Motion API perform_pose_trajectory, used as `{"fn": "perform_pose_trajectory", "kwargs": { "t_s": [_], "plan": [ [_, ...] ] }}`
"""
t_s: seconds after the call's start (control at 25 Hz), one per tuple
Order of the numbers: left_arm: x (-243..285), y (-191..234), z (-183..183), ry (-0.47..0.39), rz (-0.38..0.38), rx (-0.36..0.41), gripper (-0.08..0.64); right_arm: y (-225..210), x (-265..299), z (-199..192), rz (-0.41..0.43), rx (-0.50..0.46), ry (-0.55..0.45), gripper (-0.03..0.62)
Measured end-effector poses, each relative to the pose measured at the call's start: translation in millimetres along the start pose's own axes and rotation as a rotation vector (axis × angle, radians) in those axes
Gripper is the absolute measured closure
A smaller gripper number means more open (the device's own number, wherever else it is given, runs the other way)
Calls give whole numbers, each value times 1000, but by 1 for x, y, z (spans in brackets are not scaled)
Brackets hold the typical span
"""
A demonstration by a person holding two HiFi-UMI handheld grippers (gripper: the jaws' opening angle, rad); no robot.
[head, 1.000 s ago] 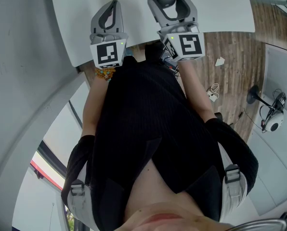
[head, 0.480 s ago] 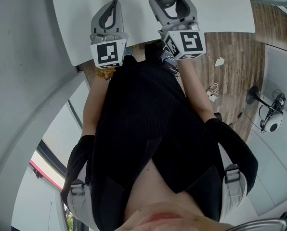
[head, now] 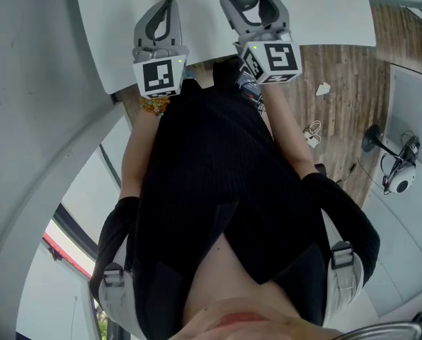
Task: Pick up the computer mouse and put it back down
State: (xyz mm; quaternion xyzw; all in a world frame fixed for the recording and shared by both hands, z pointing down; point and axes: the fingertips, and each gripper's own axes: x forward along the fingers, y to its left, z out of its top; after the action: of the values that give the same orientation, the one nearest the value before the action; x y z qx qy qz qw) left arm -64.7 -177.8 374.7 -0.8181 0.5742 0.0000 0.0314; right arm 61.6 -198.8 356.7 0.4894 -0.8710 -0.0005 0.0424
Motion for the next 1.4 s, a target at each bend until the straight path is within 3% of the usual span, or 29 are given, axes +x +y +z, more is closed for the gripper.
{"fn": "perform_pose_trajectory", "kwargs": {
  "t_s": [0.92, 1.4],
  "plan": [
    [-9, -5, -6, 4, 10, 5, 557, -3, 6, -70, 19, 44, 207, 306],
    [-13, -2, -11, 19, 10, 9, 557, 0, 12, -128, 34, 70, 361, 306]
  ]
}}
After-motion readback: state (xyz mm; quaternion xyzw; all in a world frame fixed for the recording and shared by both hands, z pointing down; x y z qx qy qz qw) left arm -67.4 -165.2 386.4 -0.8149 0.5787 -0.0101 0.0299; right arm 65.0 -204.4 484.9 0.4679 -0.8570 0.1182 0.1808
